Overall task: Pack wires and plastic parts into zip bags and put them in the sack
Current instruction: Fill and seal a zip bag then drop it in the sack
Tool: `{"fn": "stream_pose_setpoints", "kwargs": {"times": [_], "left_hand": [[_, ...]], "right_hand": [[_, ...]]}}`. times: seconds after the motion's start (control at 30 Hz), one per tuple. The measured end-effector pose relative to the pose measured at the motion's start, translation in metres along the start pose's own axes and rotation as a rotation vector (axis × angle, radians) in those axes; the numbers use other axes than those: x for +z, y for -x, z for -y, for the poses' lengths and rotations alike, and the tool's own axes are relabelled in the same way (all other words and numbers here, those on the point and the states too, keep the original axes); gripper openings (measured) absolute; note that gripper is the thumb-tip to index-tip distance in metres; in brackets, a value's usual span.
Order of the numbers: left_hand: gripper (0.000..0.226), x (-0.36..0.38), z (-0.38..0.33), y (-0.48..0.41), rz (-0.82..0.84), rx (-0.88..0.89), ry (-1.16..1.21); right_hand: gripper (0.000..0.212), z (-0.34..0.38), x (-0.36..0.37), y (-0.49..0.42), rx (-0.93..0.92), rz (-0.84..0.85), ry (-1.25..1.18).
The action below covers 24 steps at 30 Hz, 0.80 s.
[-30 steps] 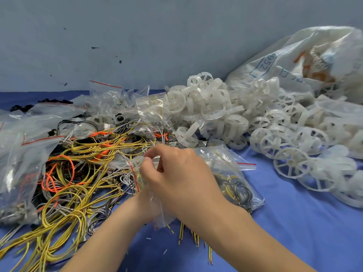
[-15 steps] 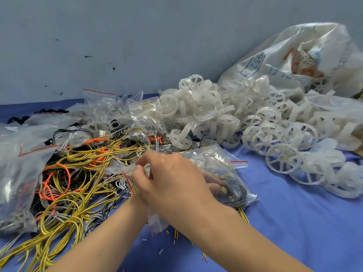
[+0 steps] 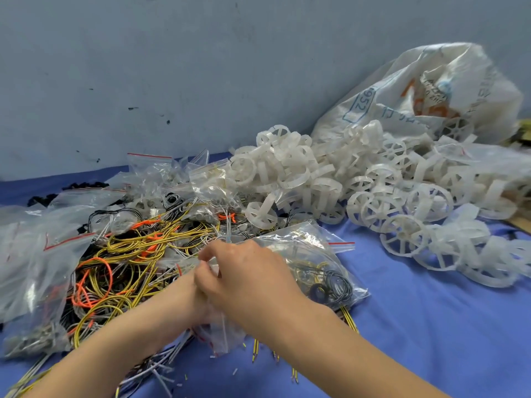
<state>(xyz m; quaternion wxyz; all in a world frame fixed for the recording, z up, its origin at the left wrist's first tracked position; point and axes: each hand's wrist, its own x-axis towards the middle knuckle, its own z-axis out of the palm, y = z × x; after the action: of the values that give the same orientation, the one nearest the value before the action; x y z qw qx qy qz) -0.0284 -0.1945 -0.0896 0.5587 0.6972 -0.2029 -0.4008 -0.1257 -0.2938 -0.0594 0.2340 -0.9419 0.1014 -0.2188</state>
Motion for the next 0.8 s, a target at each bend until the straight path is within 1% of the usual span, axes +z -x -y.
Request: {"fn": "stream_pose_setpoints", "kwargs": {"times": [0.03,0.07,0.1,0.13,0.17,0.3,0.43,0.6,0.7,0.8], "left_hand": [[0.027,-0.003,0.003,-0.001,0.058,-0.021,0.027],[0.026,-0.006,0.003,0.004,0.040,0.054,-0.016],[0.023,-0.008,0.006,0.008,0.075,0.076,-0.063],[0.016,-0.015,0.009,0.010,0.060,0.071,-0.004],[0.015,-0.023,0.013,0.012,0.046,0.077,0.026],[0.020,-0.034,0.013,0.008,-0.145,0.116,0.148],[0.019,-0.038,0.005,0.004,-0.286,0.189,0.210],[0.021,-0.042,0.000,0.001,-0.317,0.230,0.254],[0.022,-0.045,-0.002,-0.001,-0.353,0.246,0.264],[0.023,-0.046,-0.004,0.000,-0.352,0.246,0.278]], "right_hand": [[0.032,0.000,0.002,0.001,-0.014,0.004,0.011],[0.033,0.000,0.004,0.003,-0.029,0.009,0.022],[0.035,0.001,0.006,0.003,-0.042,0.015,0.034],[0.037,0.000,0.006,0.004,-0.054,0.015,0.049],[0.038,-0.002,0.005,0.003,-0.059,0.011,0.067],[0.033,-0.023,-0.014,-0.005,-0.002,-0.100,0.130],[0.031,-0.076,-0.047,-0.014,0.194,-0.249,0.262],[0.032,-0.139,-0.082,0.000,0.474,-0.388,0.519],[0.036,-0.164,-0.092,0.013,0.687,-0.339,0.630],[0.042,-0.176,-0.095,0.024,0.838,-0.223,0.658]]}}
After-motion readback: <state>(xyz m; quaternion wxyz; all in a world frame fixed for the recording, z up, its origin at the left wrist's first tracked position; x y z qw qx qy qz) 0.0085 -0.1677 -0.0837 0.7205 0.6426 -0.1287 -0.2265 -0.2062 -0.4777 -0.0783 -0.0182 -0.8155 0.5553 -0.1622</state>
